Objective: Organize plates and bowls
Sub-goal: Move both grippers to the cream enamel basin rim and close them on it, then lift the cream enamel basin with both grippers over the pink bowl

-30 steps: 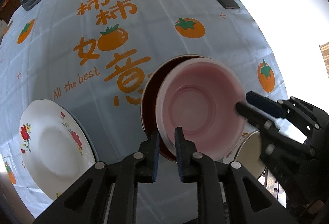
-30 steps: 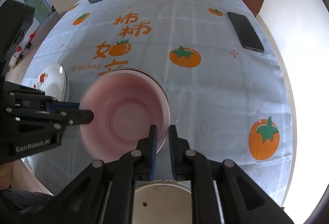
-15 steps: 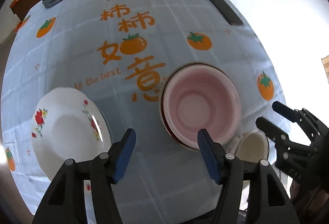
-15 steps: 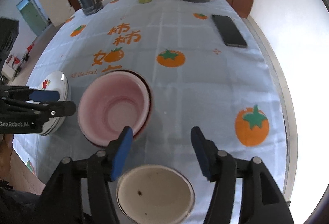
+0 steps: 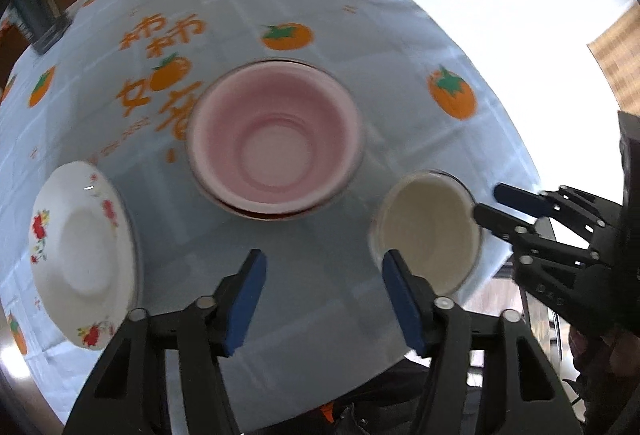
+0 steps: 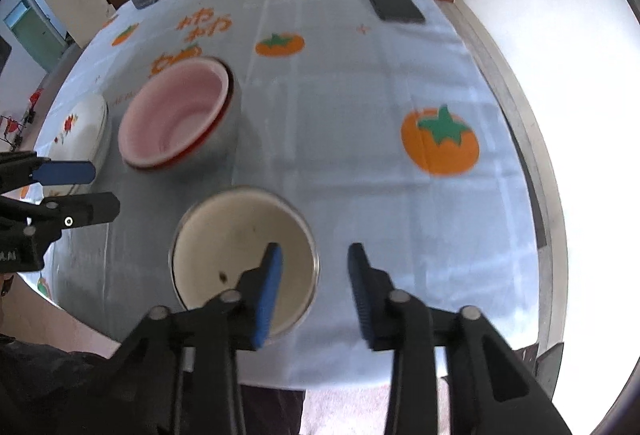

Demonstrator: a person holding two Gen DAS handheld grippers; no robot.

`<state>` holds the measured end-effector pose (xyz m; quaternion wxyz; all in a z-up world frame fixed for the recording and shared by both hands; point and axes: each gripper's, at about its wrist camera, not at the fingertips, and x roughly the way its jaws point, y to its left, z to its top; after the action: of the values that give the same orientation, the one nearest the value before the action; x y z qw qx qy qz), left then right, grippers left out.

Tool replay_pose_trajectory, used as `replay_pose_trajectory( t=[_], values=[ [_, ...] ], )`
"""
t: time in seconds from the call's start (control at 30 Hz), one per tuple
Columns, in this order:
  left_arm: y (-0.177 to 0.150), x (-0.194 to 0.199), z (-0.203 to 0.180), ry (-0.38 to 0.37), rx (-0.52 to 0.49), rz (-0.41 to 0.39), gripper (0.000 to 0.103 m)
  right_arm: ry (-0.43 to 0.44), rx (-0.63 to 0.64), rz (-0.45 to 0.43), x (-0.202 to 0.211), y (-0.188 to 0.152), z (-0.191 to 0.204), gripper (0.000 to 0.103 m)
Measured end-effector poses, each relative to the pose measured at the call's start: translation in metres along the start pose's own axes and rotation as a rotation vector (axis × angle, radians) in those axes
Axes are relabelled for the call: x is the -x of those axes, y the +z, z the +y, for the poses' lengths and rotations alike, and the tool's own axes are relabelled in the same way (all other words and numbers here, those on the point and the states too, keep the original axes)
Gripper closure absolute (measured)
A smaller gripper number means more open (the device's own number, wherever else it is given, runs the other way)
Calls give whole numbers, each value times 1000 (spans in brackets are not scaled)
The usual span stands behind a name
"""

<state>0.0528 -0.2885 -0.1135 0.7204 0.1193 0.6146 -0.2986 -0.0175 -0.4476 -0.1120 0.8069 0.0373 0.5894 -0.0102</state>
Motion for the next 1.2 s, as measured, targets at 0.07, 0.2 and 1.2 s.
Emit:
replay_pose_trajectory(
  t=[0.07,0.2,1.2],
  values=[
    [-3,-5,-9,-18,-21,16,59,2,-2,10,-1,-7,-1,72],
    [-8,-19,-21,-60,-31,60,77,12,-14,22,-5,-15,-3,79],
    [-4,-13,-32,-33,-16,28,87,91,27,-22,18,-8,-3,93]
  ],
)
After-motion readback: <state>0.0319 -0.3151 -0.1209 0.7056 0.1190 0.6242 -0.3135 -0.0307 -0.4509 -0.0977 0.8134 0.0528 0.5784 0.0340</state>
